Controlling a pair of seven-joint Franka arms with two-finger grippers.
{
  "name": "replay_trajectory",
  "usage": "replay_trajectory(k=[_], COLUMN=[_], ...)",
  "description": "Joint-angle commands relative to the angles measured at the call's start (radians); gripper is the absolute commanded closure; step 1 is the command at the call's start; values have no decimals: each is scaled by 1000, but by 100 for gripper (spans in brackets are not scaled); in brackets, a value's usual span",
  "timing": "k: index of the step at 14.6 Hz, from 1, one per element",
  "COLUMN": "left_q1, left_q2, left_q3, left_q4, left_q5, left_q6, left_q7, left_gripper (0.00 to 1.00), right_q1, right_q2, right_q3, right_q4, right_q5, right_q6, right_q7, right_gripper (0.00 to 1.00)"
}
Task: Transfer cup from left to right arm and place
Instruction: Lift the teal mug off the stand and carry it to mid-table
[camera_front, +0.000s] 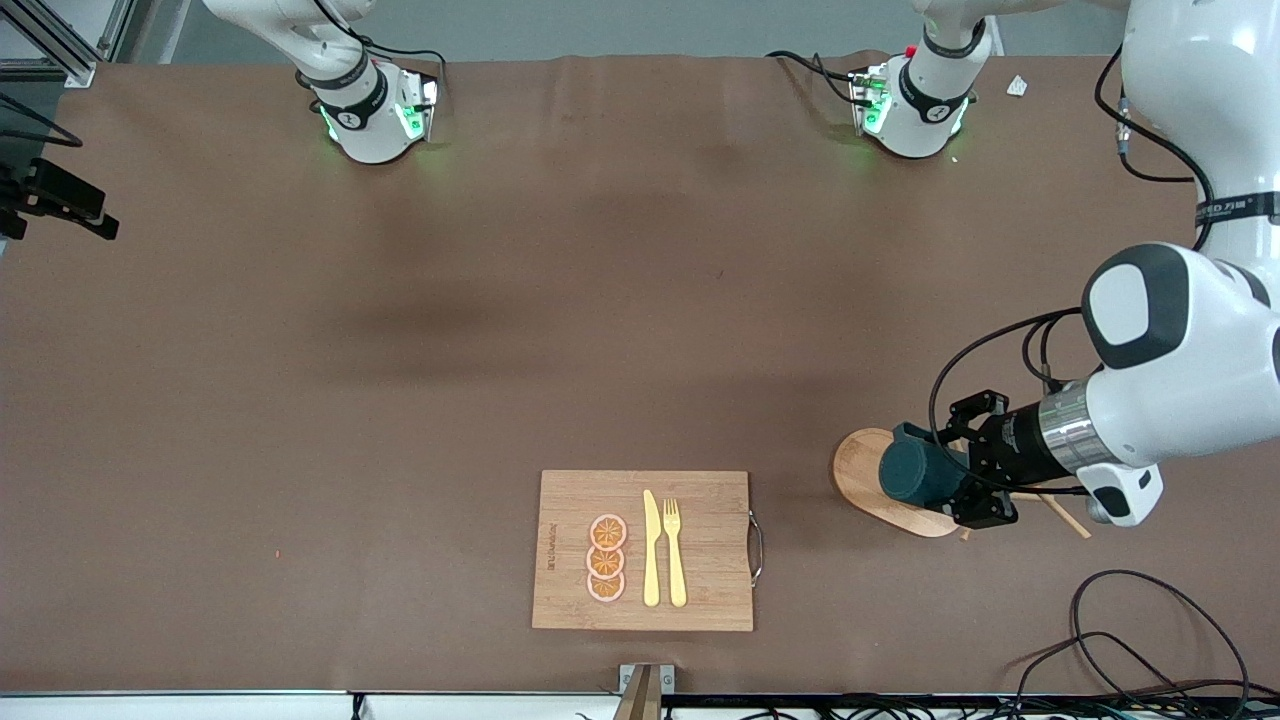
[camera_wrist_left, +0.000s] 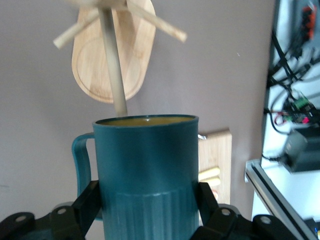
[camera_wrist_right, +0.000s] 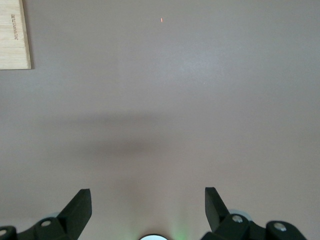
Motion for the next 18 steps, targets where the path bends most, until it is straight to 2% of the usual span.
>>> replay_trajectory(k=[1,6,11,15,18], left_q1=[-49,-233,-474,-664,-796], left_q2=[-61,-114,-107,-59,28], left_q3=[-9,-10,-9,-7,-7], left_q4=[-10,-10,-10,-24,-24], left_q5=[36,176,421,696,975], left_q6=[-21,-21,8,96,104], left_q7=[-14,-72,-153,-171,-232], left_gripper=[47,51,50,51,51], right_q1=[-18,-51,-64,-56,-59], right_q2=[-15,28,83,121,135], right_q3=[6,6,6,6,6], right_q4=[-58,-55,-54,-57,-60], right_q5=[14,13,13,4,8], right_q6=[42,53,90,134,146], right_q7=[-12,-13,-33,-22,-21], right_gripper=[0,0,0,0,0])
